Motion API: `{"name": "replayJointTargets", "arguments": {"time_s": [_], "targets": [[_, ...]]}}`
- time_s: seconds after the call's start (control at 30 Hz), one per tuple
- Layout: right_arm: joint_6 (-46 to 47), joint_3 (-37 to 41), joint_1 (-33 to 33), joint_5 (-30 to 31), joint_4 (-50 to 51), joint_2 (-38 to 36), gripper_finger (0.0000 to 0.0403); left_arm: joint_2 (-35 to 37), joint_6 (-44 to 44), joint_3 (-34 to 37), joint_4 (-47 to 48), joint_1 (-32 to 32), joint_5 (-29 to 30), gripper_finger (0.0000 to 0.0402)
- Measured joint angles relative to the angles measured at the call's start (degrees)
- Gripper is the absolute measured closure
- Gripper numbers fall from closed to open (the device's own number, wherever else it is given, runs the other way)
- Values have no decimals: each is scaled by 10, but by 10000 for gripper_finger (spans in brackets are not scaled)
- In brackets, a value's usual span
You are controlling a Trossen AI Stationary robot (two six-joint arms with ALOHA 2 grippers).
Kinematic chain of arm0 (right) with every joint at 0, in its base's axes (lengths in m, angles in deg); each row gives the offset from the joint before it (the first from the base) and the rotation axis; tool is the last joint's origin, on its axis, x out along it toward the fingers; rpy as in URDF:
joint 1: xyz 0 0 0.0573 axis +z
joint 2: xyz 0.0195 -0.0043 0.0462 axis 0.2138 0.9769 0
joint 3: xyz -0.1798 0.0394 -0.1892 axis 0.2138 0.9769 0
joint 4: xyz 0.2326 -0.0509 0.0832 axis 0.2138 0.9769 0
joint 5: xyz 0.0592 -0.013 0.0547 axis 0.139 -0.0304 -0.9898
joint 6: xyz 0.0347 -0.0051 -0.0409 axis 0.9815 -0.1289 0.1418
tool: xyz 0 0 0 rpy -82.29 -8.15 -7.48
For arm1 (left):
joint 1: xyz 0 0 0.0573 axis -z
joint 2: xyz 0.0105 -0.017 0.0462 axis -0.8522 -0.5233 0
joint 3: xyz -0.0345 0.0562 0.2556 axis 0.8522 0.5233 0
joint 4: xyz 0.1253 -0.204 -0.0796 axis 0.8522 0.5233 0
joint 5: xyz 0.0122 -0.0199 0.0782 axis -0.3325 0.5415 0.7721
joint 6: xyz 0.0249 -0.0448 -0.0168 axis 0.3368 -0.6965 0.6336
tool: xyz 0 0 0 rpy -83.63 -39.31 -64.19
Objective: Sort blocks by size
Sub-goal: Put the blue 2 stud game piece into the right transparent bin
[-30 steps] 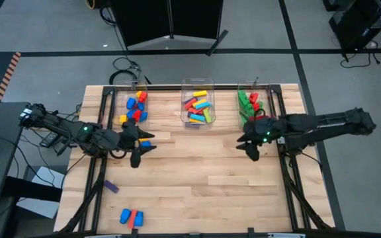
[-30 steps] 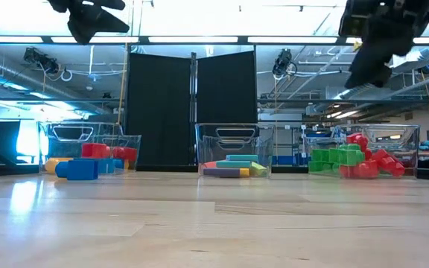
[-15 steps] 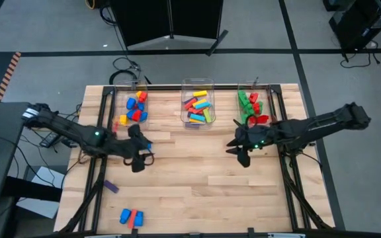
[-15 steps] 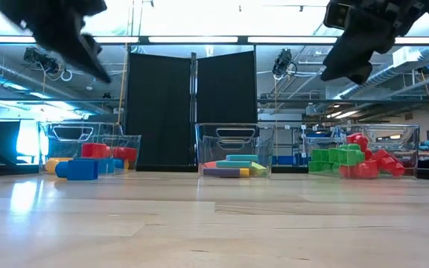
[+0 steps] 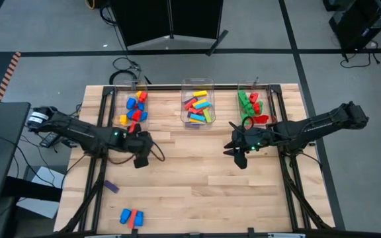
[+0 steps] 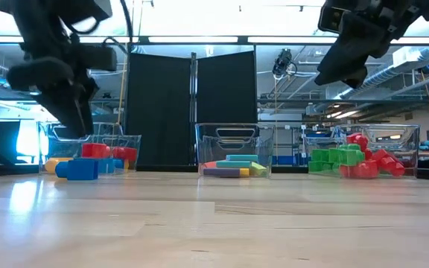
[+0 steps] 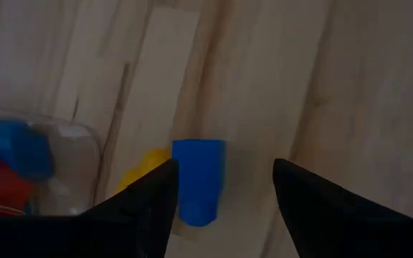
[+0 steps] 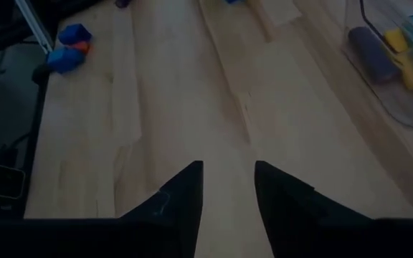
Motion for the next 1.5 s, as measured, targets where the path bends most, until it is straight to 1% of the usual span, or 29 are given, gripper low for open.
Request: {"name": "replayJointTargets", "arguments": {"time_s": [0.23, 0.43, 0.5, 0.7, 0.9, 0.97, 1.03, 1.17, 1.33, 1.4, 1.5], "targets": [[0, 0, 0, 0, -16, 0, 266, -38, 39, 0, -12, -75, -56, 168], [0, 0, 0, 0, -16, 0, 266, -77, 43, 0, -17, -114, -99, 168], [0, 0, 0, 0, -17, 0, 267, -90, 43, 0, -18, -120, -105, 168], [-2, 0, 0, 0, -16, 0, 268, -135, 43, 0, -26, -125, -145, 168], [-5, 0, 0, -2, -16, 0, 270, -171, 38, -1, -50, -124, -218, 168], [-6, 0, 0, -3, -16, 0, 270, -176, 27, -2, -53, -123, -225, 168], [-6, 0, 0, -3, -16, 0, 270, -177, 24, -2, -53, -122, -220, 171], [-6, 0, 0, -4, -16, 0, 270, -177, 21, -2, -51, -122, -217, 196], [-6, 0, 0, -4, -16, 0, 270, -177, 21, -2, -39, -121, -217, 262], [-7, 0, 0, -4, -16, 0, 270, -178, 18, -2, -37, -121, -219, 267], [-19, 0, 0, -4, -16, 0, 270, -177, -13, -4, -39, -121, -220, 267]]}}
